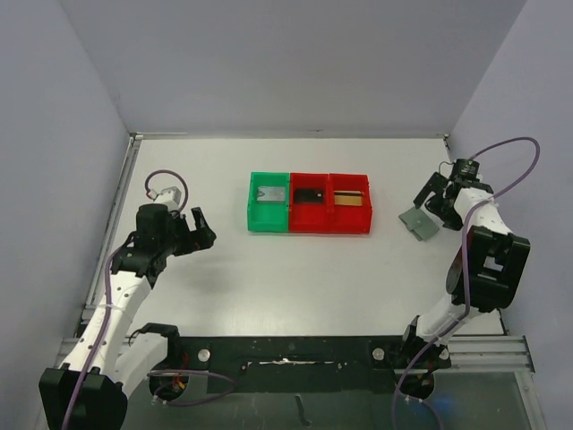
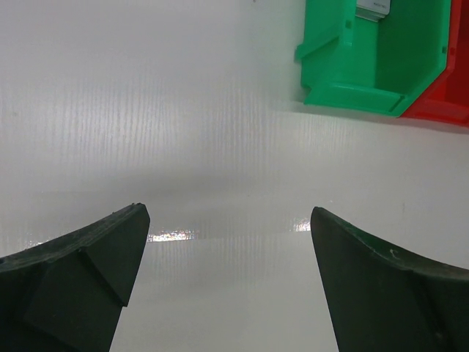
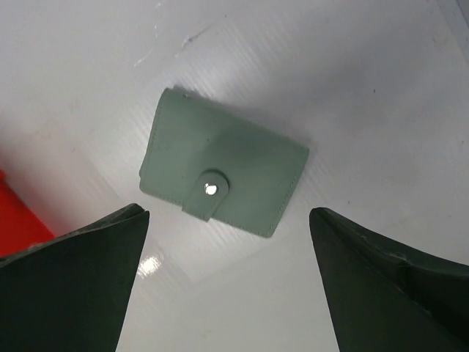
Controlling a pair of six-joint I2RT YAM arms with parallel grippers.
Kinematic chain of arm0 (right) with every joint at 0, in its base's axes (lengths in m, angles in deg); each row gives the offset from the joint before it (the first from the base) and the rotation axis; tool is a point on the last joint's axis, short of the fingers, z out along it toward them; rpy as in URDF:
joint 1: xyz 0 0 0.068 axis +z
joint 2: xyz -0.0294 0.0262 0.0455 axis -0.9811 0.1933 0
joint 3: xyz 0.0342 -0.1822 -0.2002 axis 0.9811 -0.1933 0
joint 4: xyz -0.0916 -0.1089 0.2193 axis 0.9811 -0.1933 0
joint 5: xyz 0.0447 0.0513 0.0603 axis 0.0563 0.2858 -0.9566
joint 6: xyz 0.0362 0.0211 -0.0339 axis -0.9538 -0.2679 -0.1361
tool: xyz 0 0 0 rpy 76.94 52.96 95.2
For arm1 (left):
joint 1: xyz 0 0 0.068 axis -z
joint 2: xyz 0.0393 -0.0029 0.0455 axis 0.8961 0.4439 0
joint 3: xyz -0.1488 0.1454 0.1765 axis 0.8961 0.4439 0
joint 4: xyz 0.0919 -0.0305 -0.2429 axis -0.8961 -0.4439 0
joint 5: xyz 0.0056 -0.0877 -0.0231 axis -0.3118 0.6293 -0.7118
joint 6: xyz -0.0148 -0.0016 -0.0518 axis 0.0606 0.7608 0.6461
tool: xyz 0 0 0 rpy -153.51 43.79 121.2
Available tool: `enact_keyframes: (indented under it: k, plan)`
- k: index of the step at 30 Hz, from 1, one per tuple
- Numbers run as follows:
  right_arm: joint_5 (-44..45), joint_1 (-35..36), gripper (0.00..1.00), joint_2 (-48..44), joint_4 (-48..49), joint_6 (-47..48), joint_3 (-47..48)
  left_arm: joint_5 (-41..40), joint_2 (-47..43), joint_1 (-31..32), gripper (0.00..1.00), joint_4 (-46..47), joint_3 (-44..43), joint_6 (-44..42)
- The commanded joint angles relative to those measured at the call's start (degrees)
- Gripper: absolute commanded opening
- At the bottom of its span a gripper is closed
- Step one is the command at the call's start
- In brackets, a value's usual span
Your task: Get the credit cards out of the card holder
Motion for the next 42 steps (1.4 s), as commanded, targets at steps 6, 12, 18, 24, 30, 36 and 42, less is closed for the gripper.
enact_keyframes:
  k: [6,12,18,24,30,36,42]
  plan:
    - [2.72,-0.1,0.94,15.22,-1.93,6.16,15.74,3.03,-6.22,0.5,0.95,14.06,8.25,-3.52]
    - [3.72,2.21,0.89,19.34,-3.44,8.76,13.85,-4.74,-4.65,0.49,0.95,13.81,8.04,-3.19]
    - [10.04,6.45,0.82,8.66,2.0,3.14,-2.12,-5.92,-2.95,0.52,0.95,12.97,7.48,-3.19]
    - [8.26,9.2,0.81,-2.12,3.06,-0.71,-11.53,-6.81,-2.72,0.54,0.94,12.71,7.35,-3.18]
    - [7.34,6.54,0.88,-9.39,1.41,2.49,-5.5,-7.26,-3.01,0.56,0.94,12.54,7.3,-3.19]
    - [4.62,2.7,0.9,-1.8,-0.33,5.38,0.23,-7.59,-3.88,0.97,0.94,12.4,7.6,-3.01]
    - [-4.43,2.45,0.81,7.41,-1.25,8.17,0.26,-7.54,-4.02,1.89,0.94,12.7,7.9,-3.01]
